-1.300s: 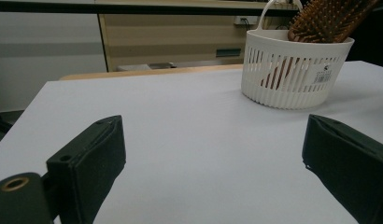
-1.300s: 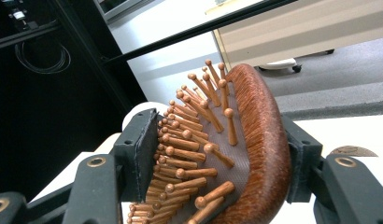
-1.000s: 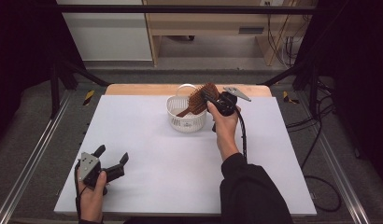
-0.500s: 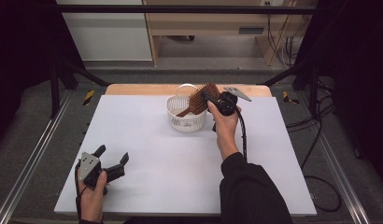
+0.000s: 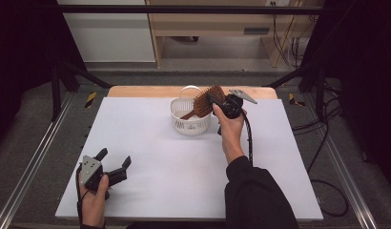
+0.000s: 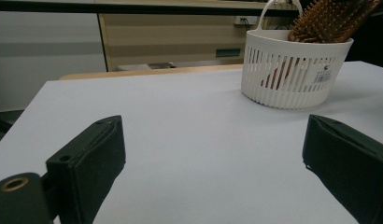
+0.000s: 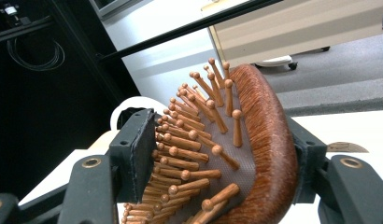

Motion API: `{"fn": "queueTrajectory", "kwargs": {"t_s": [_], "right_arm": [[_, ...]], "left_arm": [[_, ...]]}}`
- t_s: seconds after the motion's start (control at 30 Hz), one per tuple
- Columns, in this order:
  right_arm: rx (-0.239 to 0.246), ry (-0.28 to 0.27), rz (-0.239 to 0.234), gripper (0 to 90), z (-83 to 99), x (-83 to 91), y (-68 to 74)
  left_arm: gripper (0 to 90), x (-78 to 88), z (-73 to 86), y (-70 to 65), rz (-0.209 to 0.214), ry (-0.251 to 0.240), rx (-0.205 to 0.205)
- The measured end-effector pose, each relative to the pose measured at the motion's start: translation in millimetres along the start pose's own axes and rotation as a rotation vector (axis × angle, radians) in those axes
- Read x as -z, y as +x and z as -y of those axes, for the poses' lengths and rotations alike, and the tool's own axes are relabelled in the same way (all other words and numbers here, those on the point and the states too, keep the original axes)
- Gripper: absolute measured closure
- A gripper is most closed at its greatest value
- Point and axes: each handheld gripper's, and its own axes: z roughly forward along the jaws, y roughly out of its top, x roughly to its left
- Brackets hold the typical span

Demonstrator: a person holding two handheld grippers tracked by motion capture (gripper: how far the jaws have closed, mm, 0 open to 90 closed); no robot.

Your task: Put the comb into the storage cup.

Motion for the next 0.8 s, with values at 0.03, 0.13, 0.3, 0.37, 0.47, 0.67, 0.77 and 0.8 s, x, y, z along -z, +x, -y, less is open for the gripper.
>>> {"fn": "queueTrajectory", "kwargs": {"t_s": [0.03, 0.13, 0.3, 0.37, 0.47, 0.67, 0.77, 0.8], "right_arm": [[-0.009, 0.003, 0.002, 37.0, 0.0, 0.1, 0.1], [-0.010, 0.004, 0.000, 36.8, -0.2, 0.3, -0.1], [-0.009, 0.003, 0.003, 36.1, 0.0, 0.2, -0.2], [-0.011, 0.003, 0.004, 35.9, -0.2, 0.0, 0.1], [-0.004, 0.001, 0.006, 35.7, -0.1, -0.1, -0.2], [-0.005, 0.000, 0.006, 35.5, -0.1, -0.1, -0.3], [-0.007, 0.000, 0.007, 35.4, -0.1, -0.2, 0.0], [-0.007, -0.001, 0.008, 35.4, -0.1, -0.2, 0.0]], "left_arm": [[6.0, -0.1, 0.0, -0.1, 0.000, 0.000, 0.000], [6.0, -0.2, 0.1, -0.2, 0.001, 0.002, -0.001], [6.0, -0.3, 0.1, -0.2, 0.001, 0.002, -0.001], [6.0, -0.4, 0.2, 0.0, 0.000, 0.002, 0.000], [6.0, -0.3, 0.1, -0.1, 0.000, 0.001, -0.001], [6.0, -1.1, 0.3, -1.2, 0.004, 0.005, -0.007], [6.0, -0.9, 0.3, -0.6, 0.003, 0.005, -0.003], [6.0, -0.9, 0.3, -0.5, 0.002, 0.004, -0.003]]}}
